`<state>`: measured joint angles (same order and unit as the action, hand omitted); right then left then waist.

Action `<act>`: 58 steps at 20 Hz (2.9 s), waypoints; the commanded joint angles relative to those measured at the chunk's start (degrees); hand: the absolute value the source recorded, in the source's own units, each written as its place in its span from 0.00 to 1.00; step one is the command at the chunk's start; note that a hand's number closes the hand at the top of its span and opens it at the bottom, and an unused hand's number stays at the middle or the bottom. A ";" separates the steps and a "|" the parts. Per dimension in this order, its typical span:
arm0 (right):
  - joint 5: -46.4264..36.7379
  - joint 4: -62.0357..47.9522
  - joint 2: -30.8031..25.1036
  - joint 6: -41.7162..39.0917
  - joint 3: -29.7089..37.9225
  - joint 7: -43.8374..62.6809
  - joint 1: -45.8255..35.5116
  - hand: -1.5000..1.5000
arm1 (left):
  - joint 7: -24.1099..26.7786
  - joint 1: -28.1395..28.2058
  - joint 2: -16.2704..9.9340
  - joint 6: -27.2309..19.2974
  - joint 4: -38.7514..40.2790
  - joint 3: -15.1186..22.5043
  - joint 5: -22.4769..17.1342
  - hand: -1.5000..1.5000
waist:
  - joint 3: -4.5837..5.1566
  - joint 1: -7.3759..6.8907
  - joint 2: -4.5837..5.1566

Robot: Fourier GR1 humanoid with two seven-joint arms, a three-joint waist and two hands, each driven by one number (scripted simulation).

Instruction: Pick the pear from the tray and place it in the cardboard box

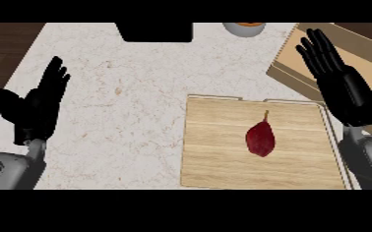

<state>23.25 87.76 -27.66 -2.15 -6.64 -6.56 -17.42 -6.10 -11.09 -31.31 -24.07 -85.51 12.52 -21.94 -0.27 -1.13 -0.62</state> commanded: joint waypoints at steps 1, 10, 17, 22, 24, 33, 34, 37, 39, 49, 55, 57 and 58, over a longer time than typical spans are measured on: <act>0.37 5.74 1.96 4.31 3.14 -2.59 7.70 0.00 | 1.35 1.00 -0.27 0.07 -2.35 0.78 2.73 0.50 | 0.25 2.05 0.27; 8.90 -2.68 9.70 9.36 23.77 -19.58 30.76 0.00 | 11.98 1.02 -4.71 11.69 -4.34 6.90 7.01 0.50 | 0.12 6.26 0.34; -4.72 -9.45 11.06 4.56 22.38 -43.75 38.16 0.00 | 13.92 -1.88 -3.61 16.36 -2.55 6.74 7.78 0.50 | 0.23 2.20 0.67; -12.03 -0.98 5.70 7.57 17.88 -33.60 40.96 0.00 | 12.64 -3.20 -3.15 18.50 -2.11 6.33 8.76 0.50 | 0.36 1.58 0.62; -16.04 -1.25 0.31 7.51 17.34 -29.84 40.48 0.00 | 12.56 -4.30 -2.87 18.27 -1.61 5.29 8.22 0.50 | 0.40 1.26 0.73; -27.80 24.18 -7.41 8.79 8.66 -0.71 43.73 0.00 | 13.27 -3.15 -2.22 19.01 -1.61 5.12 10.49 0.50 | 0.49 1.13 0.56; -31.70 23.59 -4.09 11.14 4.78 0.99 42.79 0.00 | 13.11 -5.11 -0.71 19.75 -0.09 4.70 10.10 0.50 | 0.40 1.28 0.69; -31.36 31.32 -7.42 7.92 6.37 12.71 41.15 0.00 | 12.17 -2.01 -0.49 19.57 -2.98 5.13 11.17 0.50 | 0.36 0.97 0.56; -32.54 30.57 -7.35 5.41 4.07 16.52 38.53 0.00 | 11.87 -5.06 2.44 18.74 0.61 5.77 13.42 0.50 | 0.33 1.27 0.68; -39.00 32.80 0.73 2.22 -1.52 30.46 32.39 0.00 | 14.58 1.03 3.12 24.90 -1.45 -0.10 15.01 0.50 | 0.28 1.05 0.58; -46.36 29.40 5.01 1.74 -3.54 36.86 25.34 0.00 | 8.65 -2.38 6.12 24.70 -4.24 -1.99 17.82 0.50 | 0.28 1.03 0.60; -45.32 29.11 4.89 -0.23 -1.17 37.50 24.12 0.00 | 13.13 -2.08 8.77 24.23 0.89 -1.06 21.65 0.50 | 0.28 1.26 0.64; -46.93 22.23 6.09 3.21 -1.20 26.51 29.01 0.00 | 10.79 0.80 5.51 27.32 -5.02 -3.87 17.99 0.50 | 0.25 1.12 0.58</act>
<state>-21.64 115.54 -23.49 0.05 -8.82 25.28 10.78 4.64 -12.26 -25.46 0.77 -88.50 11.09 -3.67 0.02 -0.01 -0.02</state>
